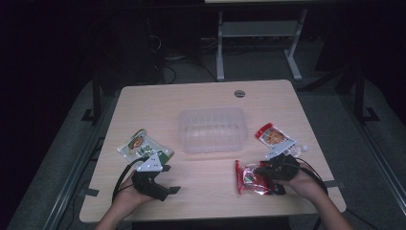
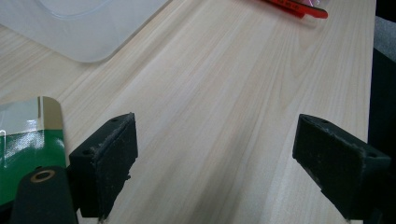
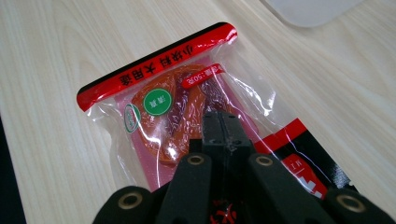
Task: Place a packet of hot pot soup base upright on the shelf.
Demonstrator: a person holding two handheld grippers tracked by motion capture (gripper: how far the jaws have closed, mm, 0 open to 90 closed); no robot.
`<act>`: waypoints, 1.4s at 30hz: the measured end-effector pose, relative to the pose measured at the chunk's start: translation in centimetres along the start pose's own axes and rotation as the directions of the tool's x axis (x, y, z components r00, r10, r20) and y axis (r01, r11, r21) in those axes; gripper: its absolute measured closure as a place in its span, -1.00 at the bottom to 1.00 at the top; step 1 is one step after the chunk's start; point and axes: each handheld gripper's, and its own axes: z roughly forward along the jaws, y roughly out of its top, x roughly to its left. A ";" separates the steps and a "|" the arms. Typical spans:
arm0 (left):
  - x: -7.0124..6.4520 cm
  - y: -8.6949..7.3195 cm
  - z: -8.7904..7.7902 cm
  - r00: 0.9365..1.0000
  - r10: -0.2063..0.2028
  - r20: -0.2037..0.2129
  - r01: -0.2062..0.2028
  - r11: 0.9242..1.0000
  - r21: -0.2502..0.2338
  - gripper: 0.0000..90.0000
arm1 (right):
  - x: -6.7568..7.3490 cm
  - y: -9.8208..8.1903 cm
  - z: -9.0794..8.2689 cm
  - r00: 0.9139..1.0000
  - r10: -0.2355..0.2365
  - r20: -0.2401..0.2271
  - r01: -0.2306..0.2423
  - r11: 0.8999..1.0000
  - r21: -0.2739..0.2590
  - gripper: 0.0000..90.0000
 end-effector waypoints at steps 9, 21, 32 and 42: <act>-0.1 0.0 0.1 1.000 0.001 0.000 -0.001 1.000 -0.002 -0.70 | 1.1 1.5 1.5 0.998 -0.035 -0.059 0.035 0.999 -0.011 1.00; -0.3 0.2 0.4 1.000 0.012 0.012 -0.012 1.000 0.000 -0.70 | 2.2 5.2 4.5 0.983 -0.156 -0.094 0.156 0.988 -0.008 1.00; -0.8 2.1 1.9 0.997 0.060 0.057 -0.057 0.997 -0.047 -0.41 | 2.2 6.1 4.7 0.981 -0.160 -0.111 0.156 0.987 -0.044 1.00; -0.7 5.5 4.5 0.983 0.136 0.120 -0.134 0.991 -0.023 0.65 | 1.6 5.0 2.5 0.995 -0.053 -0.090 0.043 0.993 -0.105 0.52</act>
